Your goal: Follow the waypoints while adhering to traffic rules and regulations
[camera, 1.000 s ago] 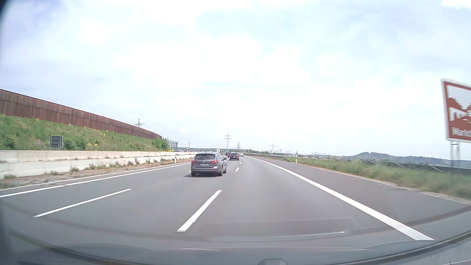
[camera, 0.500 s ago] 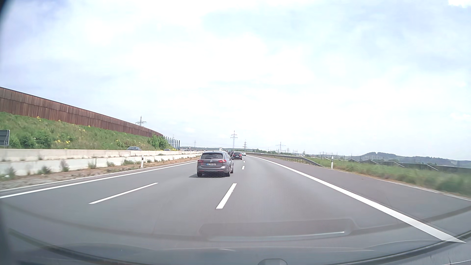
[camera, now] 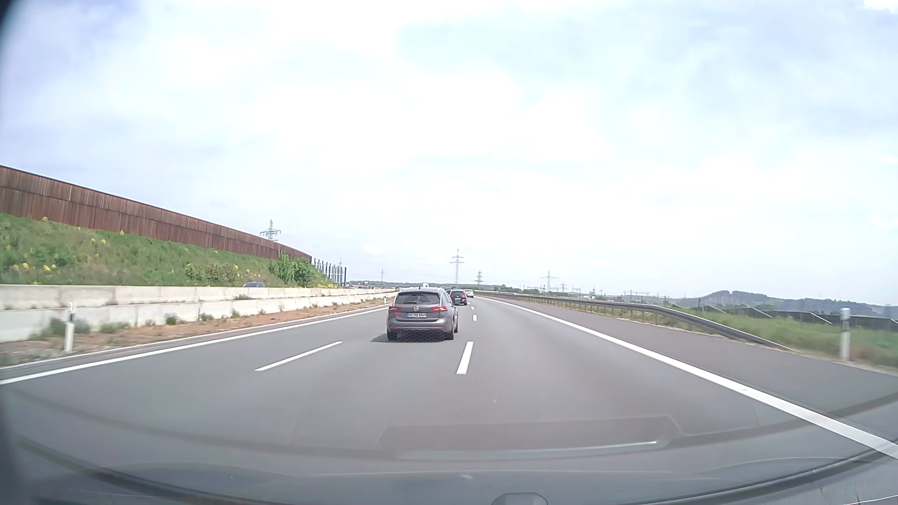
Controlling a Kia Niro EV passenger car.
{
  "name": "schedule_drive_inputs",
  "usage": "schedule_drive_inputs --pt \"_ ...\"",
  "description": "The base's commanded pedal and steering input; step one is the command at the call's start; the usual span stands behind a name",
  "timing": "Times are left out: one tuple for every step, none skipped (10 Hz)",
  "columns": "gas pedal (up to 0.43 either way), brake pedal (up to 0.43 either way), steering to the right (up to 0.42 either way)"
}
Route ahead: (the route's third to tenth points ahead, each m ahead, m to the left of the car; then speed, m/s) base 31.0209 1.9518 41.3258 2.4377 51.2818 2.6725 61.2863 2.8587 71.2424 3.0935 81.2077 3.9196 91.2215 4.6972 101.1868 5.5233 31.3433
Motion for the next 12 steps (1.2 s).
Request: schedule_drive_inputs --pt "0.260 0.000 -0.016" --pt "0.268 0.000 -0.016" --pt "0.268 0.000 -0.015" --pt "0.268 0.000 -0.016" --pt "0.268 0.000 -0.015" --pt "0.299 0.000 -0.012" --pt "0.331 0.000 -0.011" --pt "0.268 0.000 -0.002" --pt "0.028 0.000 0.003" --pt "0.000 0.000 0.002" --pt "0.000 0.000 0.003" --pt "0.000 0.000 0.003"
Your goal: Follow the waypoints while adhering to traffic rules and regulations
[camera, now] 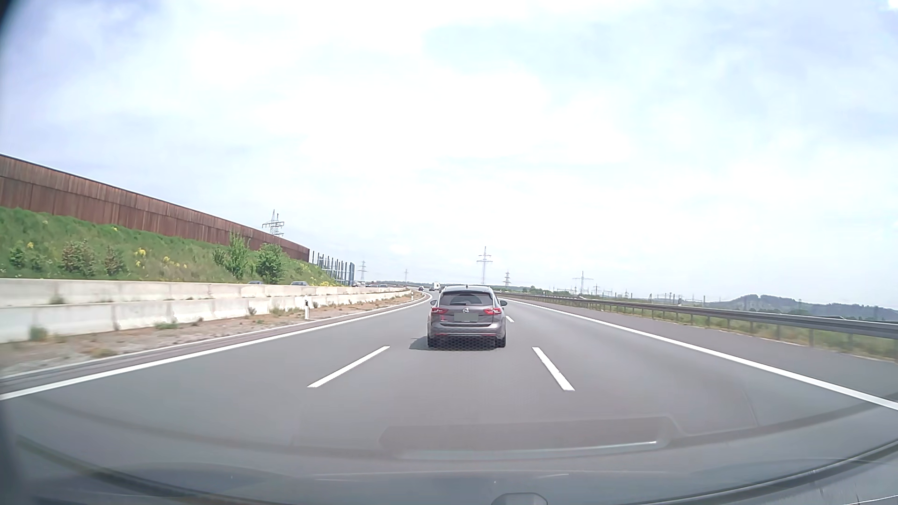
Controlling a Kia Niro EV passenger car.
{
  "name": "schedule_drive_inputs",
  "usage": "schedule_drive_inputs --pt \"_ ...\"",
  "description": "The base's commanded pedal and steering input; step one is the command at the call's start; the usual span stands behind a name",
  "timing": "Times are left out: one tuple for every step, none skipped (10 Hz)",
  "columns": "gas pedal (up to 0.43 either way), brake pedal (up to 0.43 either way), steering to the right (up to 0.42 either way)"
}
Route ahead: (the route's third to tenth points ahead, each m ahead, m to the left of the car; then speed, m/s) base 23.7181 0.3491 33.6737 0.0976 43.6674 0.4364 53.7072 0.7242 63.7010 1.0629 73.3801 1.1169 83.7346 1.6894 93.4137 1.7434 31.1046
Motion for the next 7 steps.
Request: schedule_drive_inputs --pt "0.000 0.000 0.003" --pt "0.000 0.000 0.002" --pt "0.000 0.000 0.002" --pt "0.000 0.000 0.001" --pt "0.000 0.000 0.001" --pt "0.000 0.000 0.001" --pt "0.000 0.000 0.002"
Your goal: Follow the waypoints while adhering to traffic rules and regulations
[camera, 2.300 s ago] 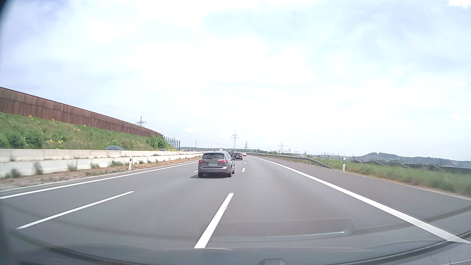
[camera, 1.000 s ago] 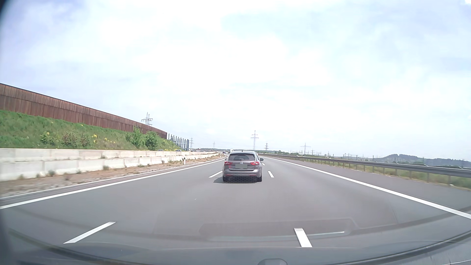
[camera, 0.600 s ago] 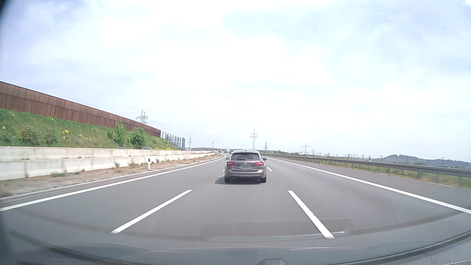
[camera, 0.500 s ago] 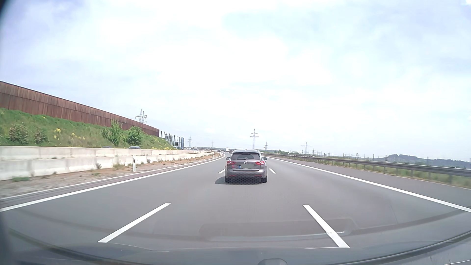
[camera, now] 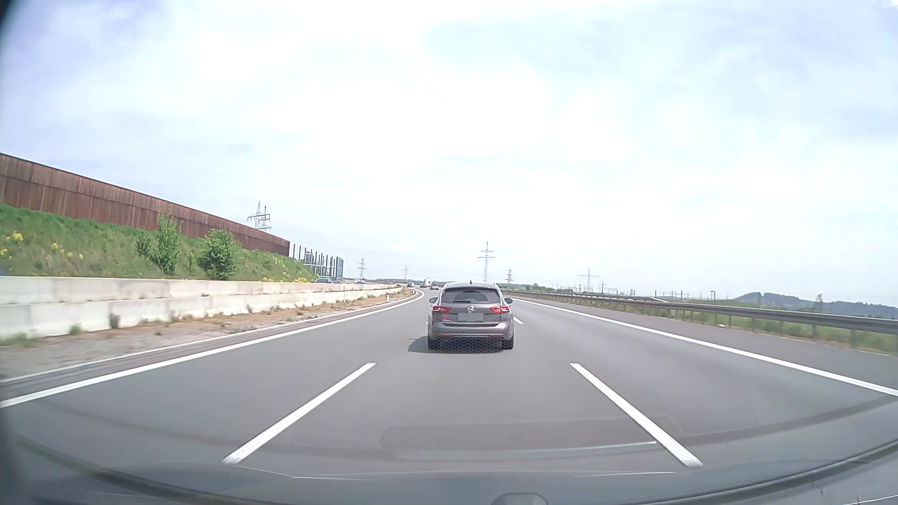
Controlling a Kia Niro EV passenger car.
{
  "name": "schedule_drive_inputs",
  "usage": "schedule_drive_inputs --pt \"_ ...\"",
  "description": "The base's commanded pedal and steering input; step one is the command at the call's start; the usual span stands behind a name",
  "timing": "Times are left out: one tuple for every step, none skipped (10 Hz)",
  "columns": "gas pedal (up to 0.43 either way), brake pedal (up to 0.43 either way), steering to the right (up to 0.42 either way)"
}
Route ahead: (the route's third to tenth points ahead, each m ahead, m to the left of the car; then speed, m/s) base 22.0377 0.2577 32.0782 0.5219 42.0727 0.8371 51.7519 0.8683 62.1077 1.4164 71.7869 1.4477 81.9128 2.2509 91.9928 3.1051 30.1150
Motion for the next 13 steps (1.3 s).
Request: schedule_drive_inputs --pt "0.000 0.000 0.001" --pt "0.000 0.000 0.001" --pt "0.000 0.000 0.000" --pt "0.000 0.000 0.000" --pt "0.000 0.000 0.000" --pt "0.000 0.000 0.000" --pt "0.000 0.000 0.000" --pt "0.000 0.000 -0.001" --pt "0.000 0.000 -0.002" --pt "0.000 0.000 -0.003" --pt "0.000 0.000 -0.004" --pt "0.000 0.000 -0.004" --pt "0.000 0.000 -0.006"
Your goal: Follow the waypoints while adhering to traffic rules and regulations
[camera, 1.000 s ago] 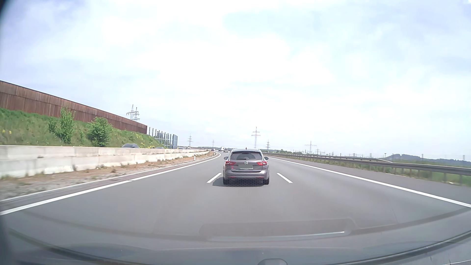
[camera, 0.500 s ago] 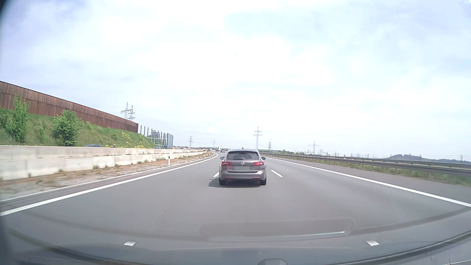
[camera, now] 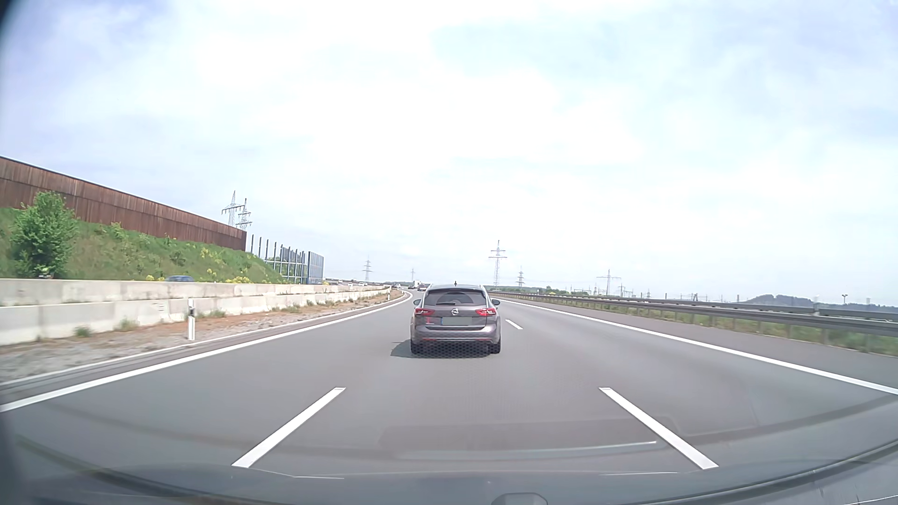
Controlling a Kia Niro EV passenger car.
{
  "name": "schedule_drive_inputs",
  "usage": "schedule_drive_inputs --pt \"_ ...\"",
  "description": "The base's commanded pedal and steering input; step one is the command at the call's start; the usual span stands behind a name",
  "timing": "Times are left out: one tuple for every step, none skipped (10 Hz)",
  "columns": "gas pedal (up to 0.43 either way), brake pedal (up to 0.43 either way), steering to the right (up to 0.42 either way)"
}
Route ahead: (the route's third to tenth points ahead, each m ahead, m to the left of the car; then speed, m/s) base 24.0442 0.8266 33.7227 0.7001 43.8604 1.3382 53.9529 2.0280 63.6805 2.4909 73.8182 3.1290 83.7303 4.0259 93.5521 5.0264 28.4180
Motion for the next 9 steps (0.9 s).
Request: schedule_drive_inputs --pt "0.000 0.000 -0.006" --pt "0.000 0.000 -0.006" --pt "0.000 0.000 -0.006" --pt "0.000 0.000 -0.006" --pt "0.000 0.000 -0.006" --pt "0.008 0.000 -0.005" --pt "0.047 0.000 -0.005" --pt "0.079 0.000 -0.004" --pt "0.087 0.000 -0.004"
